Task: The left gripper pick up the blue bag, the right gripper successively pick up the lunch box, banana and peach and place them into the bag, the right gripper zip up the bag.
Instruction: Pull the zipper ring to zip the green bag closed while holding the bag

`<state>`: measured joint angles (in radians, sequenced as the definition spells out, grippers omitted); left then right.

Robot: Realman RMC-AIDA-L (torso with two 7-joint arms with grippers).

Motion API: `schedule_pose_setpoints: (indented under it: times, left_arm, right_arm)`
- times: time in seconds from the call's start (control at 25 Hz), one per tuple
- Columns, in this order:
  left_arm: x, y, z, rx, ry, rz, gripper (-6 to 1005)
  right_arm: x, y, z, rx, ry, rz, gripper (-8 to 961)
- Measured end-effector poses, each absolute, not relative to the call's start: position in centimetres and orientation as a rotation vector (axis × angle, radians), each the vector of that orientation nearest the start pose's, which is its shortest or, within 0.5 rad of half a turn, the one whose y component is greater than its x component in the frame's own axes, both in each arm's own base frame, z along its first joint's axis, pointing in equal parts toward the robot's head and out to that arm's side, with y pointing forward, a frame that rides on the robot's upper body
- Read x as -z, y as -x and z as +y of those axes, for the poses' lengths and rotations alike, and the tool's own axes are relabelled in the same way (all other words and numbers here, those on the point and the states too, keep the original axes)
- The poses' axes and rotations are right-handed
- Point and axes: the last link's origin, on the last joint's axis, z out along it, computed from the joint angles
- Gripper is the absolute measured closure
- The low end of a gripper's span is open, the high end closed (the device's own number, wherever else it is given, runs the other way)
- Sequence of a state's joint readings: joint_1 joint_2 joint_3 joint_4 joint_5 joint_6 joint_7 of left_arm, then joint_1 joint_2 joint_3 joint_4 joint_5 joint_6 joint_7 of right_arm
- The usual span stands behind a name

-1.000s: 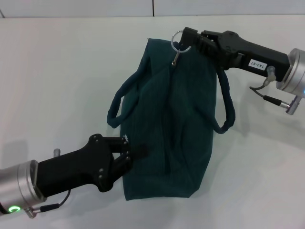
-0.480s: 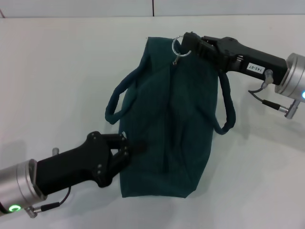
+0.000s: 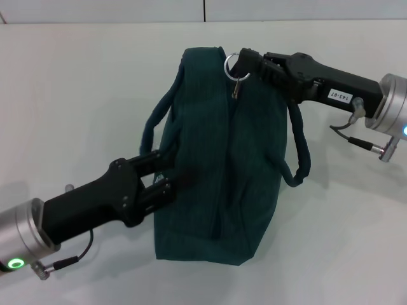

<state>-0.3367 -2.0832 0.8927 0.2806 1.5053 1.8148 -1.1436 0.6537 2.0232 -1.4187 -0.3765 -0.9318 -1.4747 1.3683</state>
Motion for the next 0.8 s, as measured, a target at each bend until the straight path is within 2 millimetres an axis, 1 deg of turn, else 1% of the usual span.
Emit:
schedule_pose_setpoints:
  times: [0.24,0.48,0.68,0.8]
  left_arm:
    - [2.5,26.7,24.0,1.482,2.474,-0.883,554]
    - [2.4,26.2,24.8,1.513,2.46,-0.941,310]
    - [2.5,26.2,25.2,1.504,2.458,-0.999,261]
    - [2.7,26.2,25.4,1.488,2.464,-1.028,274]
  right_arm:
    - [3.4,-16.8,35.0,-1.383,2.649,0.72,873]
    - [3.8,-16.5,34.8,-1.369,2.683,0.702,871]
    - [3.7,-16.4,34.8,-1.372,2.68,0.697,869]
    - [3.6,-16.5,34.9,-1.373,2.676,0.695,868]
